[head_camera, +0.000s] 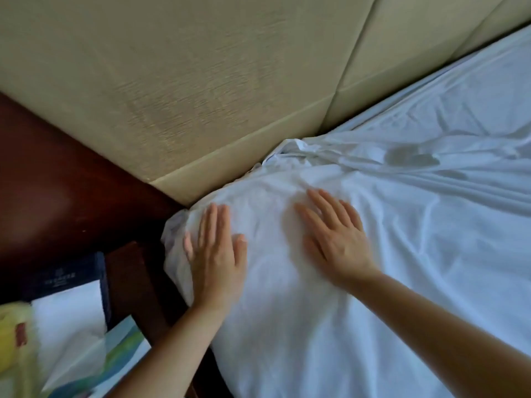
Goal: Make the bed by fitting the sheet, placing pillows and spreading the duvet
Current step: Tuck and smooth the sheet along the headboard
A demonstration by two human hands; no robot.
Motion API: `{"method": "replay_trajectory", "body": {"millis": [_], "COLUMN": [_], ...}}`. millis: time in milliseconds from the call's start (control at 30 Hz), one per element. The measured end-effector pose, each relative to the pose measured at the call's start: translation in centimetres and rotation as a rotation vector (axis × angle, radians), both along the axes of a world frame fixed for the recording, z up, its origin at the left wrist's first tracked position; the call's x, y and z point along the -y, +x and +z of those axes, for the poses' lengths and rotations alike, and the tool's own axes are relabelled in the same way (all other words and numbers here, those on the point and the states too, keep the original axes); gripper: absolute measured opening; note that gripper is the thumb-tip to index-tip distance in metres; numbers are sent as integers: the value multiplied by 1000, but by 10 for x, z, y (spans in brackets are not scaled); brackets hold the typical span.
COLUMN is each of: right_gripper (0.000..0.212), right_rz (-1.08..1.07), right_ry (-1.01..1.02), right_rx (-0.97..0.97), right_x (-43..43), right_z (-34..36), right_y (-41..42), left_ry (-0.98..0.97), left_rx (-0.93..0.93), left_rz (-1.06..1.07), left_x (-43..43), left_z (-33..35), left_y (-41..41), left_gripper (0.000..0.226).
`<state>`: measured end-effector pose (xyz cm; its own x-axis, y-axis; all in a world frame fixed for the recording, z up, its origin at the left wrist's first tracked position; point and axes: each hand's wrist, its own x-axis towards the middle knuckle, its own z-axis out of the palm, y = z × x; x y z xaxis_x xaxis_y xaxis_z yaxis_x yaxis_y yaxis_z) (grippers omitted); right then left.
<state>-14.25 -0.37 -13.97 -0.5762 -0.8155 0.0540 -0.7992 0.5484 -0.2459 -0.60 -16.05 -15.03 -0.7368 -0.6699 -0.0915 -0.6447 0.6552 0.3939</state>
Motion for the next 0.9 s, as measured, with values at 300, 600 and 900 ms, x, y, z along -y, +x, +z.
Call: {"method": "replay_trajectory", "body": {"millis": [300, 600, 900], "right_gripper": [62, 78, 15], "right_rz": [-313, -704, -616], "right_ry": [-50, 88, -20], "right_rx": [17, 519, 940], "right_x": [-111, -138, -133], "right_z": [37, 62, 64], "right_y": [-87, -185, -192], "left_ry": [201, 427, 944], "left_rx": [-167, -126, 134], "left_rz": [-428, -423, -303], "left_x": [-56, -86, -100], "left_z": [32, 54, 48], "left_y": [-110, -206, -239], "left_gripper": [40, 77, 80]}}
